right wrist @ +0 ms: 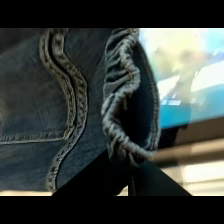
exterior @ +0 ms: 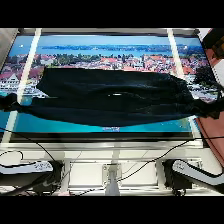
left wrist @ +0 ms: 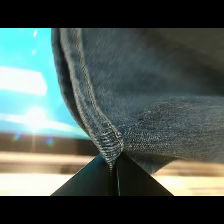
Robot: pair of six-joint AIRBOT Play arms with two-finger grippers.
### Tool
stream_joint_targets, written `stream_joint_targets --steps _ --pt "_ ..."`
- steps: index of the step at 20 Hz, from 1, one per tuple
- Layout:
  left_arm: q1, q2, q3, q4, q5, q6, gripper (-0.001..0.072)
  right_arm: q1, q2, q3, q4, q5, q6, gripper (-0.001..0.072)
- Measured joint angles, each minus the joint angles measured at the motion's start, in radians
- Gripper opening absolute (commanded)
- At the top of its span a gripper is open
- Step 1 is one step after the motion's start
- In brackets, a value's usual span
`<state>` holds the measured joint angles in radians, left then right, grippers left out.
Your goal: Fold the clothes and pants, and hang the long-sleeved shirts on hangers.
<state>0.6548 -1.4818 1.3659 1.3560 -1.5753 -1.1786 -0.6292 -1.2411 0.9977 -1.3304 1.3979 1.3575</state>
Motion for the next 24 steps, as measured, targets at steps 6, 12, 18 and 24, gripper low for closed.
stream_joint_targets --steps 6,12,18,24 --pt "-0.007 -0.046 -0.053 0.076 -0.015 -0.003 0.0023 0.000 0.102 -0.254 -0.026 -0.090 0.021 0.0045" --pt "-0.008 -0.064 -0.062 0.233 0.011 -0.039 0.0025 0.000 0.122 -0.314 -0.109 -0.087 0.043 0.0045" --pt "-0.018 -0.072 -0.063 0.267 0.036 -0.046 0.0451 0.000 0.125 -0.322 -0.151 -0.075 0.047 0.0460" --pt "-0.019 -0.074 -0.056 0.284 0.041 -0.049 0.0616 0.000 0.125 -0.252 -0.148 -0.033 0.047 0.0485"
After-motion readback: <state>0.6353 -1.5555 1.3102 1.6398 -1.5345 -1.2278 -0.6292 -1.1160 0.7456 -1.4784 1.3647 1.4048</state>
